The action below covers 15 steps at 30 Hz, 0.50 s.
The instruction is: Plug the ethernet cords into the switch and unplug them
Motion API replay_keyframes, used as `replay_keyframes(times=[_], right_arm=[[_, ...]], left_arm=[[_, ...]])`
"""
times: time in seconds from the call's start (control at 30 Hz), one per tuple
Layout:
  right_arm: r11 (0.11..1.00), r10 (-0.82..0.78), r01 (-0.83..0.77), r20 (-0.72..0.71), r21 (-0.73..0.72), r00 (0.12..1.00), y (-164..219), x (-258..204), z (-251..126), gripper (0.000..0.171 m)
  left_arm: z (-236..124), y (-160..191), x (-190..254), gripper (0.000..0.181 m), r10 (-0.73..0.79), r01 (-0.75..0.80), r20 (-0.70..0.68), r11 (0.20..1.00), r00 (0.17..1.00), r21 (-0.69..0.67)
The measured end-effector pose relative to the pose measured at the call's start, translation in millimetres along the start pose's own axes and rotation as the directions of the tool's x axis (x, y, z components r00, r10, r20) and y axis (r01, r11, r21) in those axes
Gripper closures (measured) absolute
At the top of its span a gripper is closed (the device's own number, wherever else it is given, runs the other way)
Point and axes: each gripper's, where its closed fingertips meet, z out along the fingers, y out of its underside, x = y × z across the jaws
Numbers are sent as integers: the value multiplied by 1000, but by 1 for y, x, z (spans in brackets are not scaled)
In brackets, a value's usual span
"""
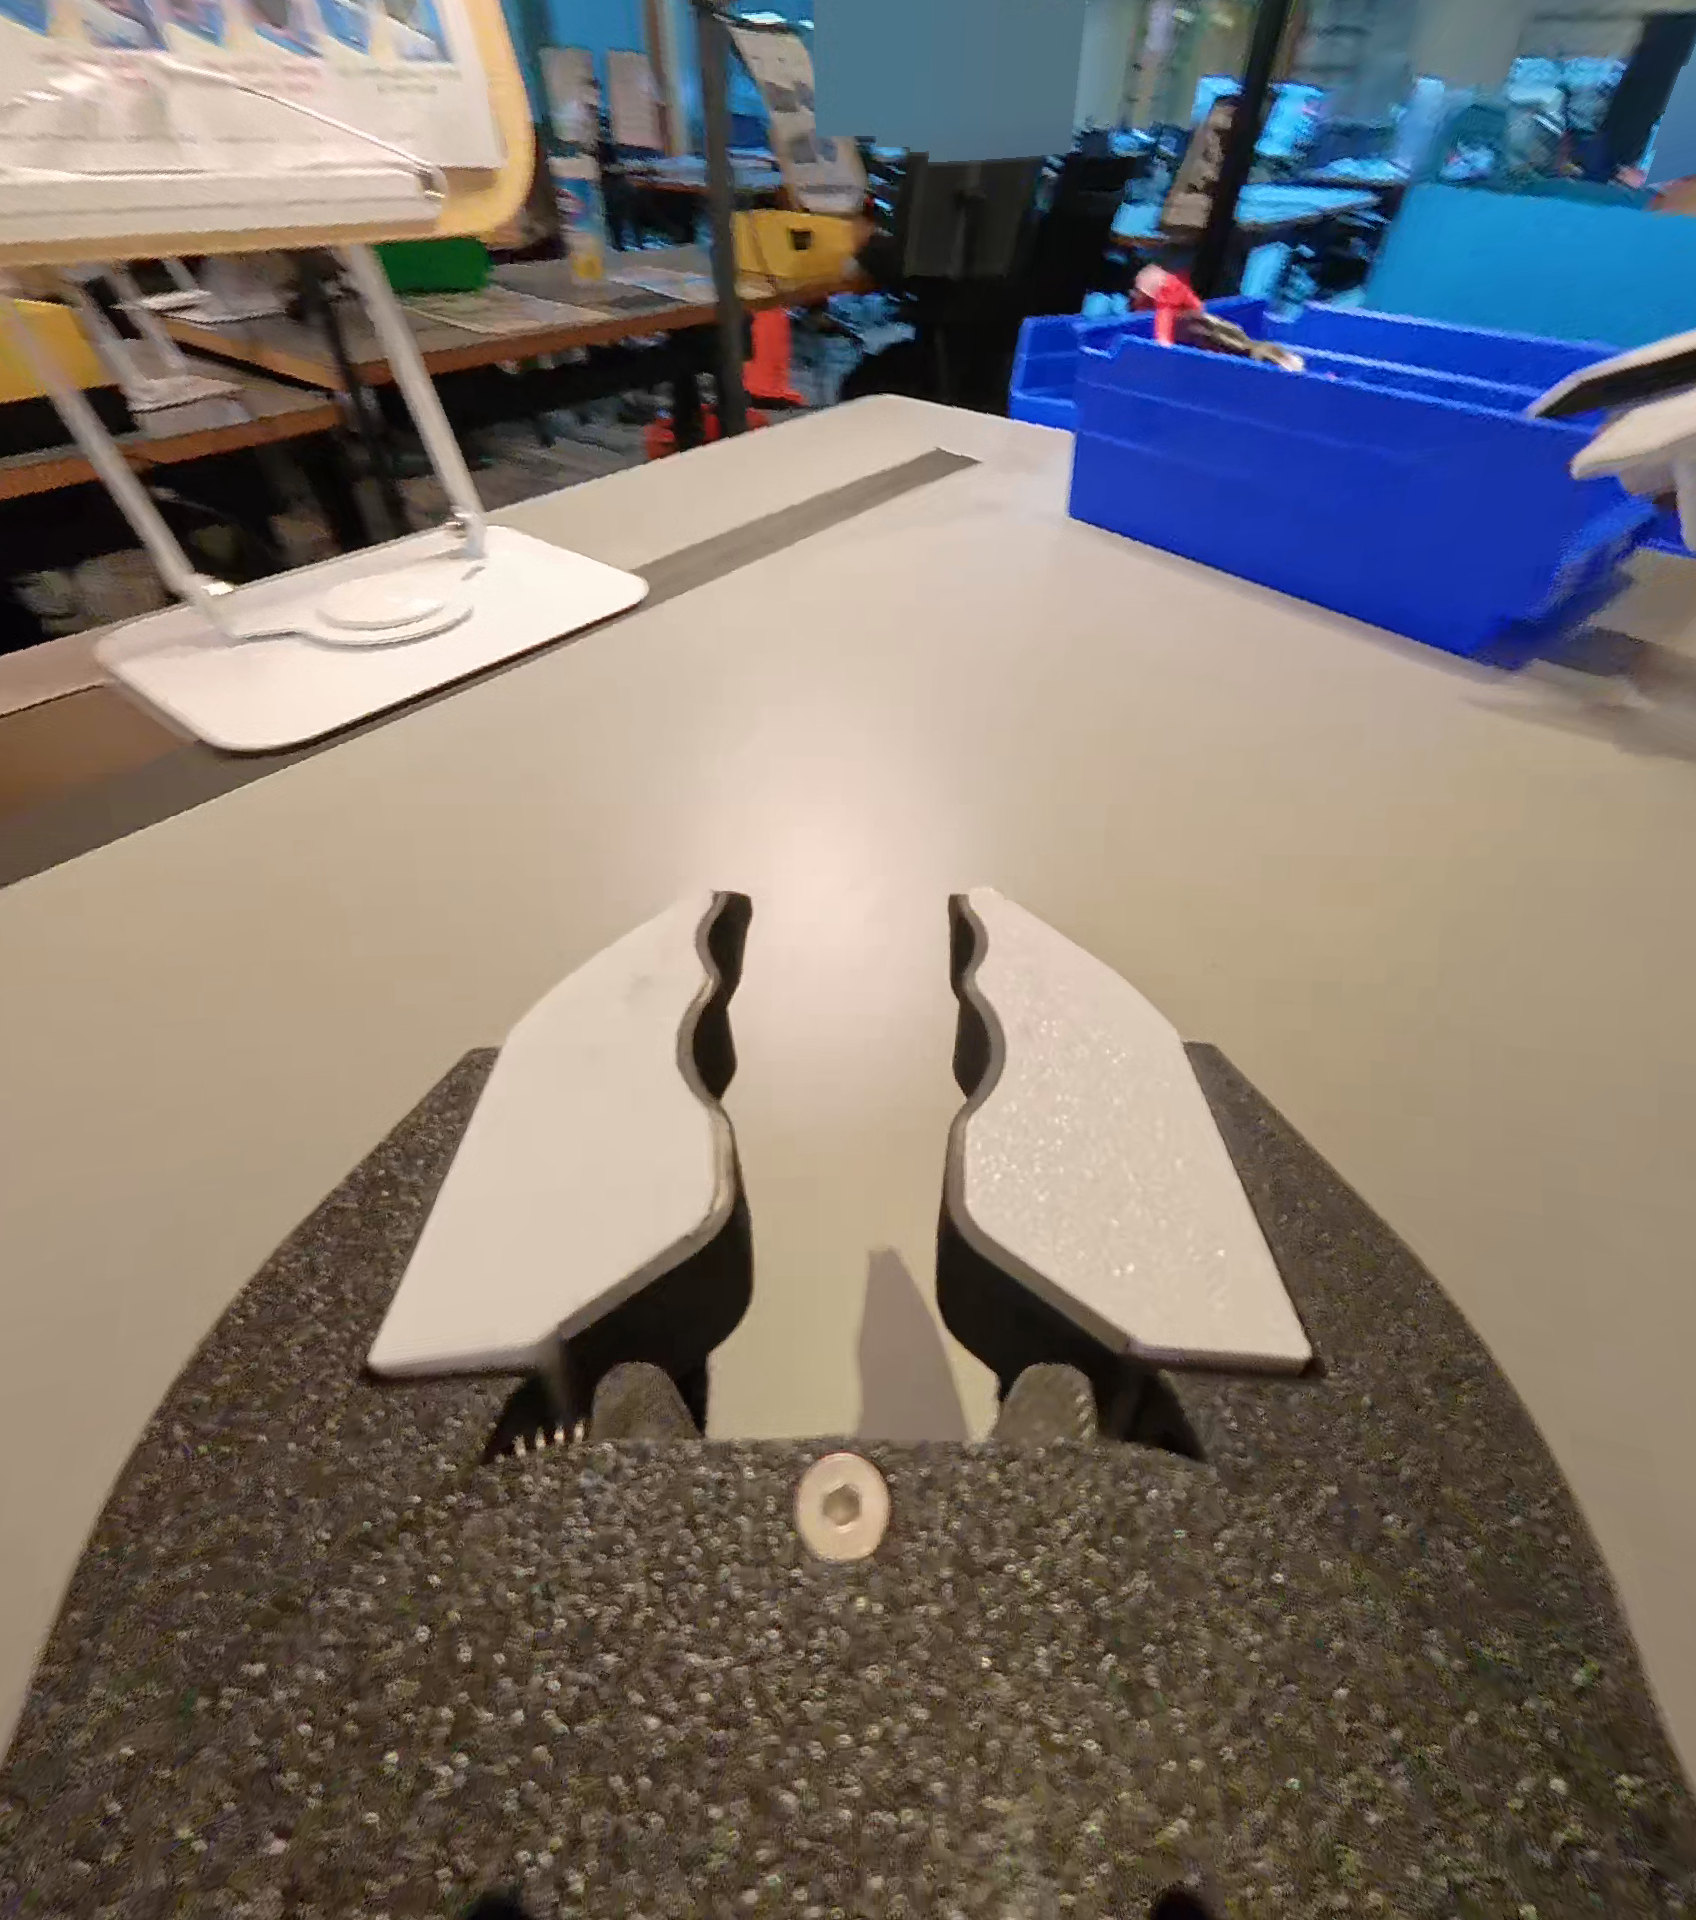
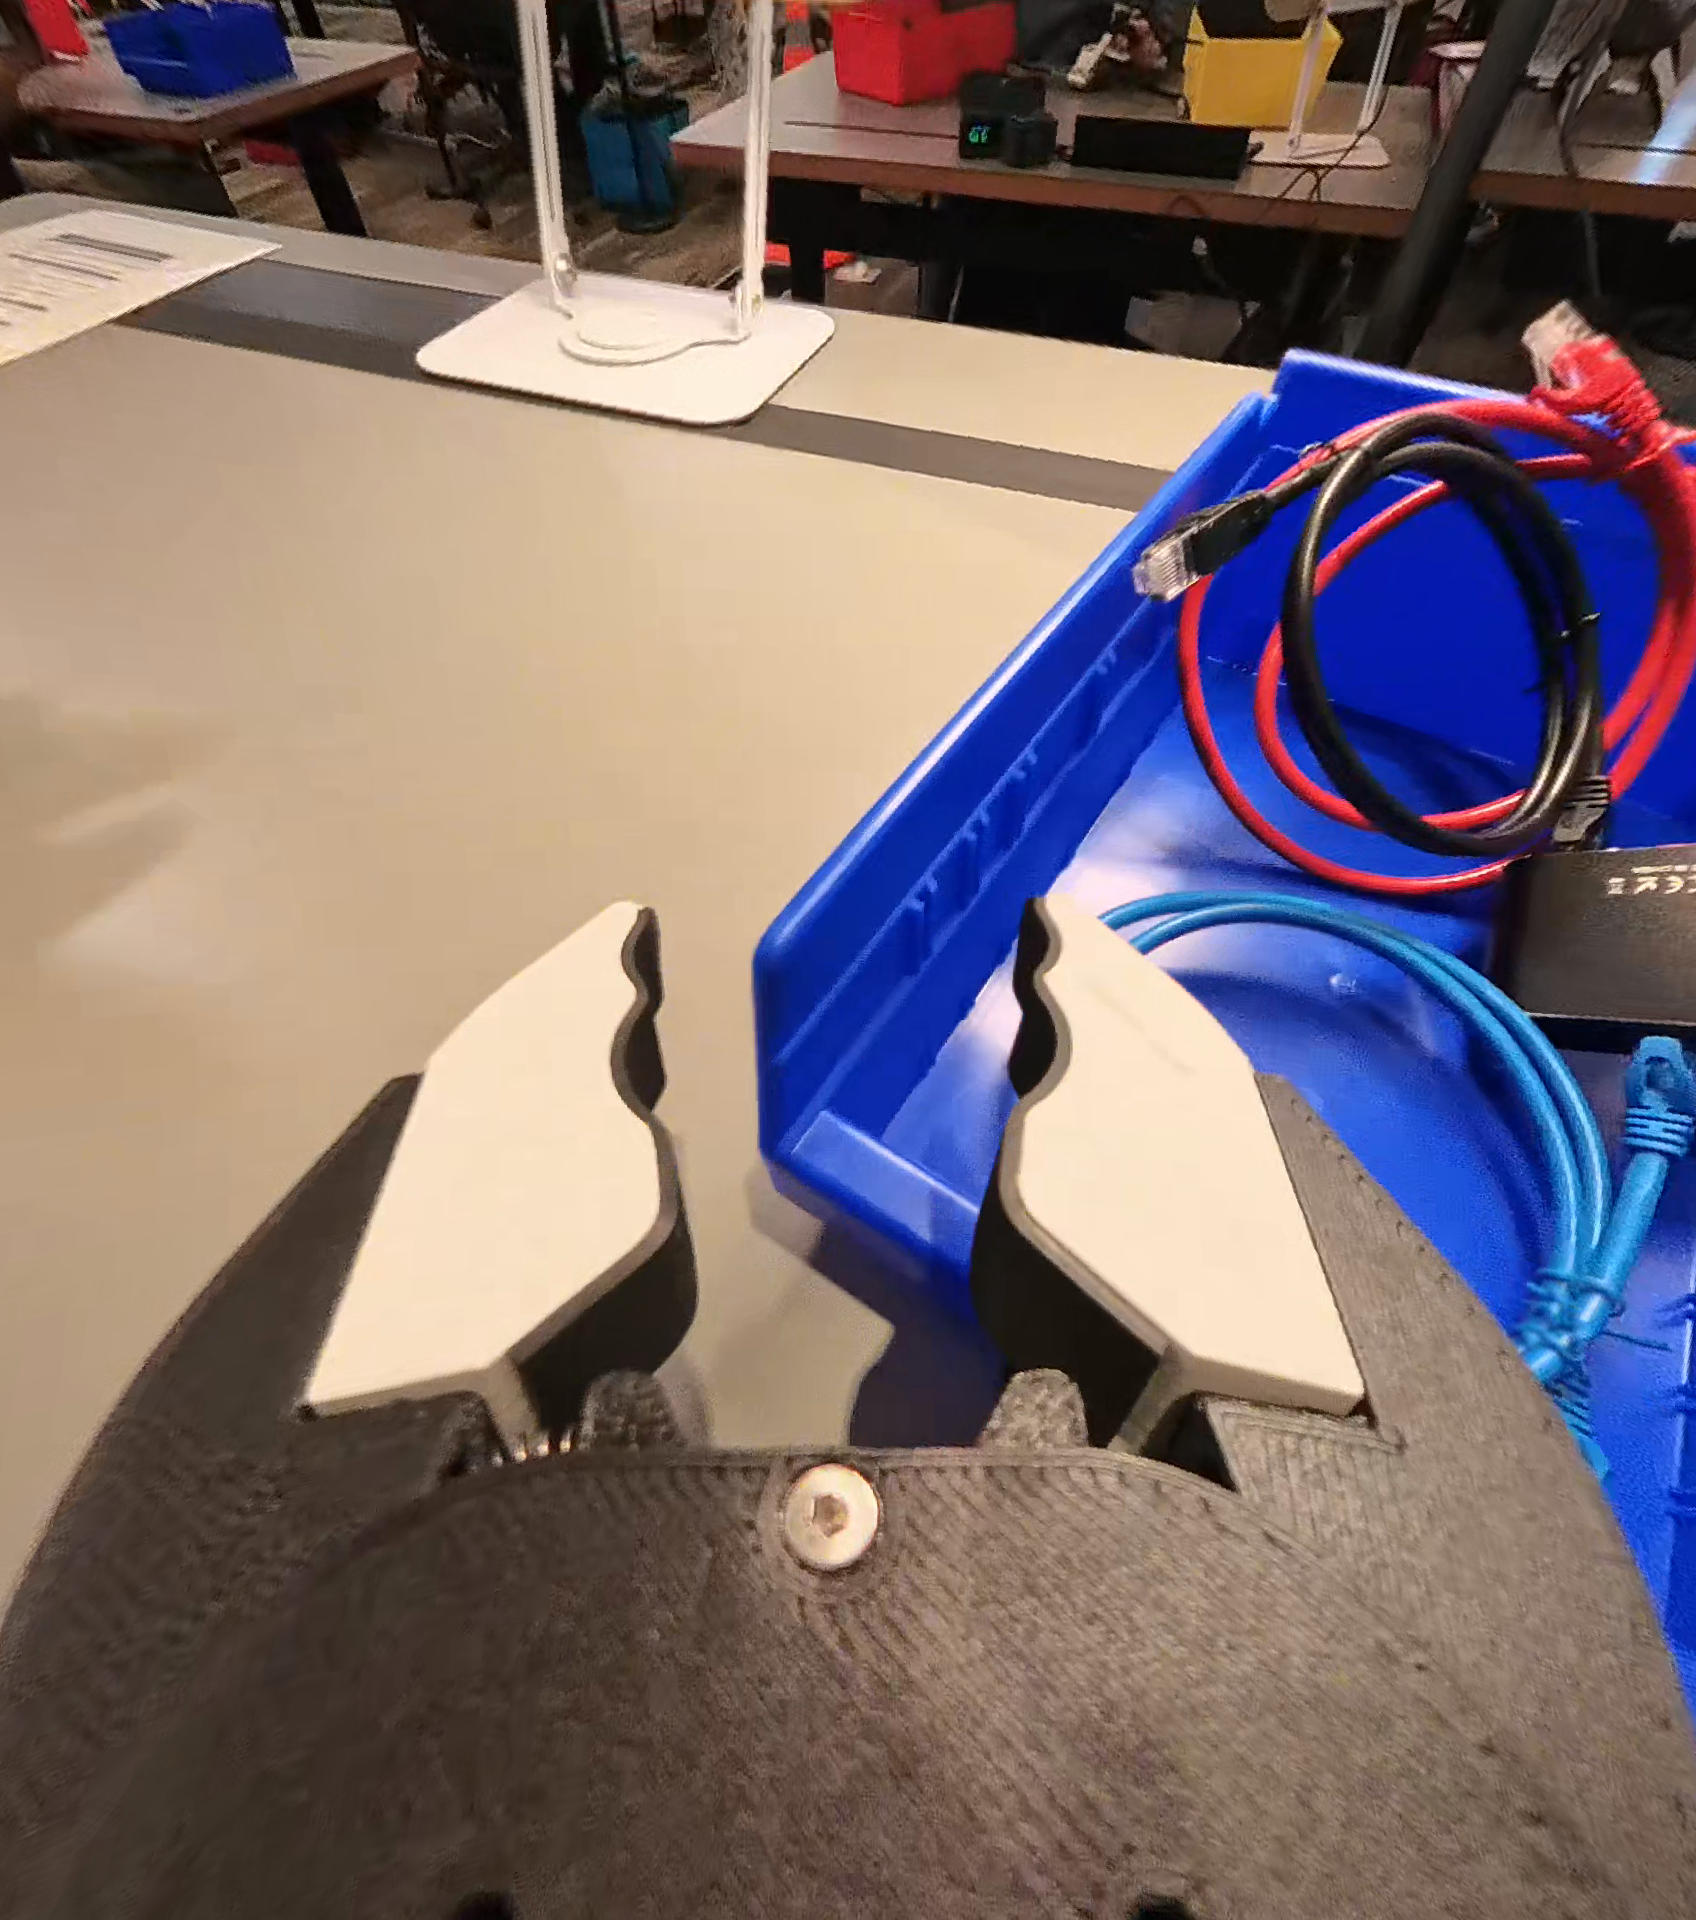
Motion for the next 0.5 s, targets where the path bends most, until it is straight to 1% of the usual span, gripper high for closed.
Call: replay_keyframes(times=[0.1,0.17,0.23,0.33,0.4,0.43,0.47,0.5], right_arm=[[1000,-19,19,-30,-20,999,8,0,6,103],[999,-37,36,-41,-34,998,10,0,10,101],[998,-53,50,-64,-43,997,9,1,14,101],[994,-100,93,-124,-56,987,7,6,19,103],[990,-130,120,-150,-75,980,8,5,23,104],[989,-135,124,-161,-78,978,9,4,24,105],[989,-139,127,-169,-79,976,9,3,26,106],[988,-141,129,-178,-80,974,10,2,27,106]], left_arm=[[-37,4,-5,140,-19,15,162,999,987,31],[-67,8,-11,138,17,-22,301,1000,953,13],[-100,13,-23,134,76,-55,453,997,888,-59],[-161,20,-49,126,165,-42,637,978,753,-204],[-203,26,-68,124,207,20,719,956,663,-294],[-220,33,-77,119,206,80,743,941,636,-329],[-236,38,-84,111,195,138,765,928,613,-347],[-249,42,-92,108,190,174,786,920,588,-352]])
